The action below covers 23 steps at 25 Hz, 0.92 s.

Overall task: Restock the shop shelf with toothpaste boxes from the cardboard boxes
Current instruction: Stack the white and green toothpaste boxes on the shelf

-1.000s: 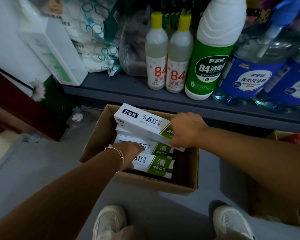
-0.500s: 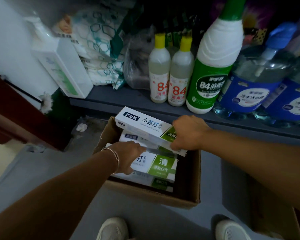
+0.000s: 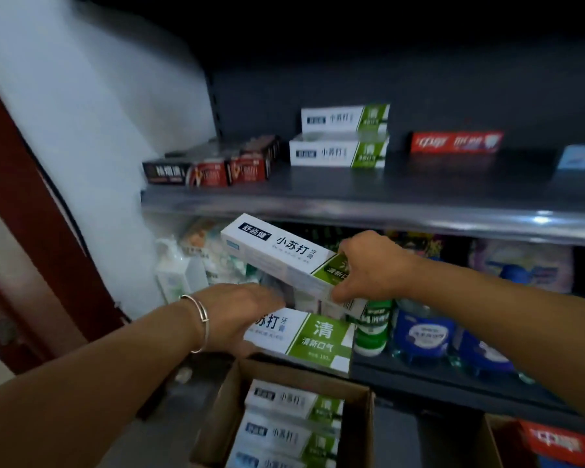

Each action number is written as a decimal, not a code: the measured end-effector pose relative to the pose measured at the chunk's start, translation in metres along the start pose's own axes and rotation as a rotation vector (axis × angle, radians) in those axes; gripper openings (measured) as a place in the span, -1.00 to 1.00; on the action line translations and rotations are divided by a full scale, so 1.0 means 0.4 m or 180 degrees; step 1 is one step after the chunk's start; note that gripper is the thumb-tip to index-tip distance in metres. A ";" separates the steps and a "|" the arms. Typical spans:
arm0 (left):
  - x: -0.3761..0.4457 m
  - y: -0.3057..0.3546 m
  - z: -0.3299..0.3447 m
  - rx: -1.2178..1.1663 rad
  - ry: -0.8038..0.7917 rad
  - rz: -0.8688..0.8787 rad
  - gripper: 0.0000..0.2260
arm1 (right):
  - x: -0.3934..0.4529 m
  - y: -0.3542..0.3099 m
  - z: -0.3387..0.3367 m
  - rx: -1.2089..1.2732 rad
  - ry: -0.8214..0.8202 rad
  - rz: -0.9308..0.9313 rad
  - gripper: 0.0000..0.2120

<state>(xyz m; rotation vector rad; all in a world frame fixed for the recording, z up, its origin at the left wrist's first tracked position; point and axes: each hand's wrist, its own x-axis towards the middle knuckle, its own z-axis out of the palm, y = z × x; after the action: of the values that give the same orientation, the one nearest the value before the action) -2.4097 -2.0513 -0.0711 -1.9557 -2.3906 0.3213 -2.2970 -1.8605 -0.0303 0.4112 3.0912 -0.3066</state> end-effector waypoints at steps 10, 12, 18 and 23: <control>0.114 -0.060 -0.316 0.0481 0.0625 0.0059 -0.40 | 0.018 0.056 -0.327 -0.0617 0.0899 0.0096 -0.42; 0.150 -0.077 -0.348 0.0498 0.0744 0.0060 -0.43 | 0.043 0.083 -0.354 -0.0737 0.1003 0.0170 -0.37; 0.277 -0.143 -0.398 0.0540 0.1144 0.0085 -0.44 | 0.151 0.164 -0.416 -0.1034 0.1140 0.0328 -0.43; 0.391 -0.216 -0.398 0.0607 0.1211 0.0174 -0.40 | 0.266 0.217 -0.437 -0.1417 0.1116 0.0262 -0.42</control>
<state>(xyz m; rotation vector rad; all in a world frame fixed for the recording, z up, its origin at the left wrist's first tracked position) -2.5001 -1.8935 0.0841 -1.8089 -1.9965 0.1535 -2.3742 -1.7169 0.1209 0.6263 3.3145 0.5011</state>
